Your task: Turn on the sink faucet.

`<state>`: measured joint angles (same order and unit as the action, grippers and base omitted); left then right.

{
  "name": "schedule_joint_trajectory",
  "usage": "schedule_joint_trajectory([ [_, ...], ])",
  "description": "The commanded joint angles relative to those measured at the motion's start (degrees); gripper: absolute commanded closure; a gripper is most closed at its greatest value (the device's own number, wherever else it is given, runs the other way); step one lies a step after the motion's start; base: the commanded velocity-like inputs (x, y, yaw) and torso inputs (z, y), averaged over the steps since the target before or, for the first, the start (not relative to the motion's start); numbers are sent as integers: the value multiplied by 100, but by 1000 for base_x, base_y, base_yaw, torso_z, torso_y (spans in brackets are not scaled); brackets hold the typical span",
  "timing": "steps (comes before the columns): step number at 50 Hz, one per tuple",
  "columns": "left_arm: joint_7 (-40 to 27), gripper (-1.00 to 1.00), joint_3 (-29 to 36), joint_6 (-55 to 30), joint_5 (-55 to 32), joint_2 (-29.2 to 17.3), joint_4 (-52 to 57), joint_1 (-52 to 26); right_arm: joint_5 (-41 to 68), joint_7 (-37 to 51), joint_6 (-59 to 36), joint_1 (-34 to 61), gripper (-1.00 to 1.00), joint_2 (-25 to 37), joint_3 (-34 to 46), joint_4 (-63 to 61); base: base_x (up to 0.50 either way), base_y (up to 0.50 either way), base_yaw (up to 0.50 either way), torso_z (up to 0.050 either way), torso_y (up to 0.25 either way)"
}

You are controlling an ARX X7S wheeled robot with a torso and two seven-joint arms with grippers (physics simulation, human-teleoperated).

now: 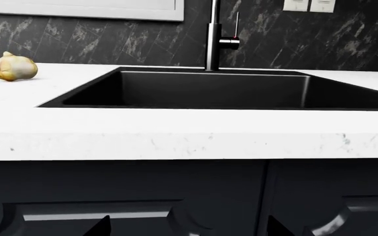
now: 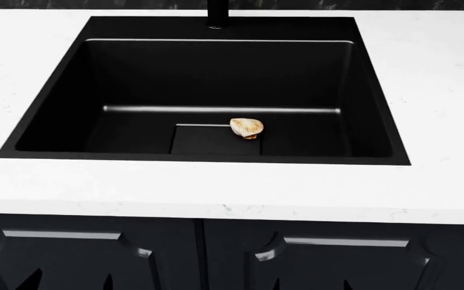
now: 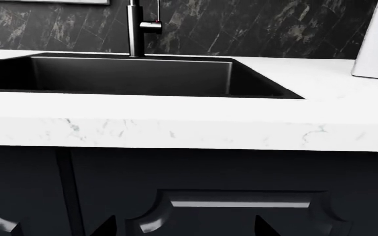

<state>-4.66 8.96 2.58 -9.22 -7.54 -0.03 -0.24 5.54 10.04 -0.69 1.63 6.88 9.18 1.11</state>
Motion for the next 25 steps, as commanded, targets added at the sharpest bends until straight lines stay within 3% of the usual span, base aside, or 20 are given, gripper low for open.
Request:
schedule_joint_trajectory([
  [1,-21,-100,52,48,-62,-68,11,27,49,50,1,19,-100,46,73,17,0,0,0,50,0],
  [6,-61,-100,71,22,-92,-53,-11,-13,73,79,-11,26,-100,64,91,17,0,0,0,46,0],
  [18,-225,-100,27,-127,-195,-114,261,51,300,163,156,-37,-100,61,-12,-108,0,0,0,0,0],
  [20,-266,-100,33,-542,-306,-182,676,4,19,353,-448,42,-100,187,85,-598,0,0,0,0,0],
  [25,-344,-100,58,-2045,-633,-496,2275,-797,706,218,-1817,630,-100,518,-305,-1995,0,0,0,0,0],
])
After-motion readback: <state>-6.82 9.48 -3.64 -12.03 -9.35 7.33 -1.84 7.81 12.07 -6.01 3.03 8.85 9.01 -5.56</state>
